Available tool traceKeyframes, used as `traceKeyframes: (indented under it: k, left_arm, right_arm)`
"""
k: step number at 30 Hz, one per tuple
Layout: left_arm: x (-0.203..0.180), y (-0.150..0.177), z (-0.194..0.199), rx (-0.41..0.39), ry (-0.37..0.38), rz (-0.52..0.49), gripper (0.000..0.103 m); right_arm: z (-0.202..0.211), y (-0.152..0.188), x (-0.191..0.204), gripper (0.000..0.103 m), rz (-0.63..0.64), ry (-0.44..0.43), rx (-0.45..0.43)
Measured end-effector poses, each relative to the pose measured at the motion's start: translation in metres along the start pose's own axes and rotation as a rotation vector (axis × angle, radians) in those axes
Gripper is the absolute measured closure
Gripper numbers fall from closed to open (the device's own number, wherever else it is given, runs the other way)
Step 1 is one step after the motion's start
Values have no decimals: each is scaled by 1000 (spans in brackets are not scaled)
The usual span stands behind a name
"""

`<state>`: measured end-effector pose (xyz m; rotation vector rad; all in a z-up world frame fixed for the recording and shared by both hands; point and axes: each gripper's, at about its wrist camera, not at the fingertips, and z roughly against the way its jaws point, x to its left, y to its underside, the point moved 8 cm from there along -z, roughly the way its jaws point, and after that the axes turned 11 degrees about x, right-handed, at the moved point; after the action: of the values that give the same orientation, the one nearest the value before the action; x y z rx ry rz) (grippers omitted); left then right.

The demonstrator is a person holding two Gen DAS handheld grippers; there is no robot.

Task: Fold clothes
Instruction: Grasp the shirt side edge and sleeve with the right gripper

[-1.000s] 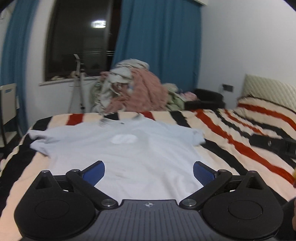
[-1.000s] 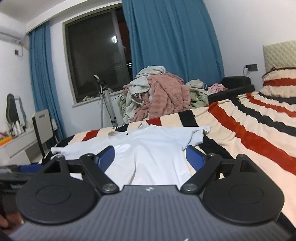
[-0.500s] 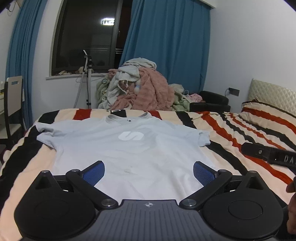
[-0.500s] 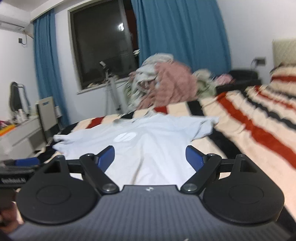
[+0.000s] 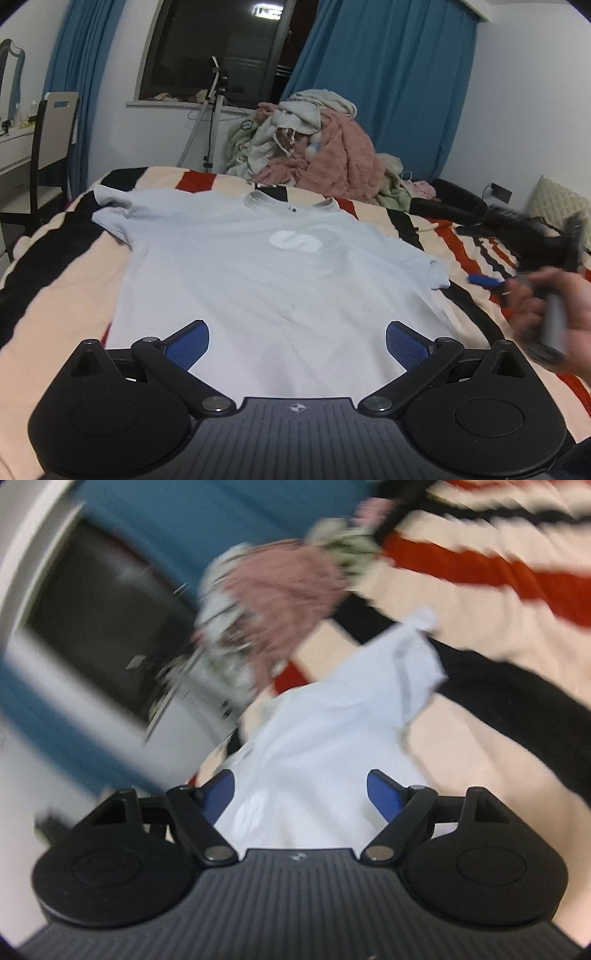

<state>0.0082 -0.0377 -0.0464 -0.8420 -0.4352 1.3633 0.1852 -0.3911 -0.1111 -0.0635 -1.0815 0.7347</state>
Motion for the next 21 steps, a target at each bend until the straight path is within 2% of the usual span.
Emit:
traceKeyframes:
  k: [2, 4, 8, 12, 18, 21]
  left_arm:
    - [3, 3, -10, 25, -2, 15, 0]
    - [7, 6, -22, 58, -3, 43, 0]
    - [11, 8, -38, 107, 17, 81, 0]
    - [15, 7, -50, 123, 20, 102, 0]
    - [21, 4, -77, 156, 4, 130, 0]
    - [23, 0, -95, 163, 15, 162, 0]
  right_arm:
    - [-28, -9, -30, 22, -93, 5, 5]
    - [-53, -14, -55, 22, -127, 29, 3]
    - [-101, -31, -78, 22, -91, 37, 8]
    - [-128, -60, -80, 22, -12, 26, -80]
    - [-166, -99, -85, 23, 0, -71, -213]
    - [-184, -122, -79, 23, 44, -28, -229]
